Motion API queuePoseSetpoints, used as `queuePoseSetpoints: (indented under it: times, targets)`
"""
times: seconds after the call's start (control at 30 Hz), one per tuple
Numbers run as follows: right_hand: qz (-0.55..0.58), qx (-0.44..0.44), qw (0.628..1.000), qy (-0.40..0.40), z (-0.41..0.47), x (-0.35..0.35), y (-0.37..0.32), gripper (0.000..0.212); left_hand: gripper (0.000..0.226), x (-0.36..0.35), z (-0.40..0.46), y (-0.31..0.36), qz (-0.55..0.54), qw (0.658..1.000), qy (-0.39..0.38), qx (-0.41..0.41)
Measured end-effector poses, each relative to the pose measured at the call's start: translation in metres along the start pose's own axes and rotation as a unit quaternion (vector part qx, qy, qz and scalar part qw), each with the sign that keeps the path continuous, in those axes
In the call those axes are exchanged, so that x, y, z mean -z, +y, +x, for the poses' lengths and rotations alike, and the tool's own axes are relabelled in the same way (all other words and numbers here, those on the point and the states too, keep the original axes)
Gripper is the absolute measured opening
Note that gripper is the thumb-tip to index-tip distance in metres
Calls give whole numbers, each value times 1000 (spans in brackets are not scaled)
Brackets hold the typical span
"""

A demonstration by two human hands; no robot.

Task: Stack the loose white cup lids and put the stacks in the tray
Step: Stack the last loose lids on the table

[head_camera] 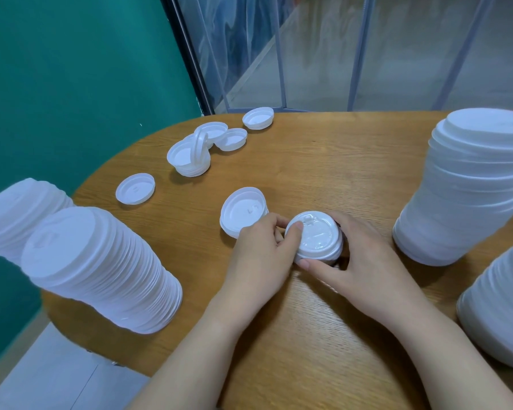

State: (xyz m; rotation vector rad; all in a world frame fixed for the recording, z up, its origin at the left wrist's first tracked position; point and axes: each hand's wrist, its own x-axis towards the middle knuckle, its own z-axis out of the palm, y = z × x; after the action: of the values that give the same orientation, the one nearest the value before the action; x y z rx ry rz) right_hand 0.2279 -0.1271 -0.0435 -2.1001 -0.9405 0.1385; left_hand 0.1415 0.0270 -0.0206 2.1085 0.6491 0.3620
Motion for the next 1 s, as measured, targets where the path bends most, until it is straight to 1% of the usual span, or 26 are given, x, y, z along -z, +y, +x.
queuePoseSetpoints:
  times: [0.13,0.2,0.27,0.33,0.43,0.5,0.57,0.67,0.83,1.0]
  targets:
    - [0,6,1000,6,-1,1,-2,56,23,4,-6,0,13,1000,11,-15]
    - [-3,4,1000,6,-2,2,-2,58,23,11,-12,-1,48,995,62,-62]
    - [-12,4,1000,6,-1,2,-2,60,19,22,-14,-4,104,973,145,-145]
    - [-20,4,1000,6,-1,1,-2,61,20,32,-11,-11,187,945,187,-193]
    - [-34,1,999,7,-1,1,-3,62,29,39,-4,-28,322,912,173,-187]
    - [-39,-1,999,5,-1,1,-4,64,22,41,-2,-33,357,901,165,-183]
    - [-38,-2,999,2,-1,1,-4,65,14,44,-1,-34,367,895,168,-189]
    - [-39,-4,999,-1,0,1,-5,64,11,45,0,-34,367,895,170,-190]
    - [-40,-5,999,-5,-1,2,-5,64,11,47,3,-35,366,898,166,-181]
    - [-32,-2,999,-6,-1,3,-4,64,17,50,4,-34,340,911,162,-168]
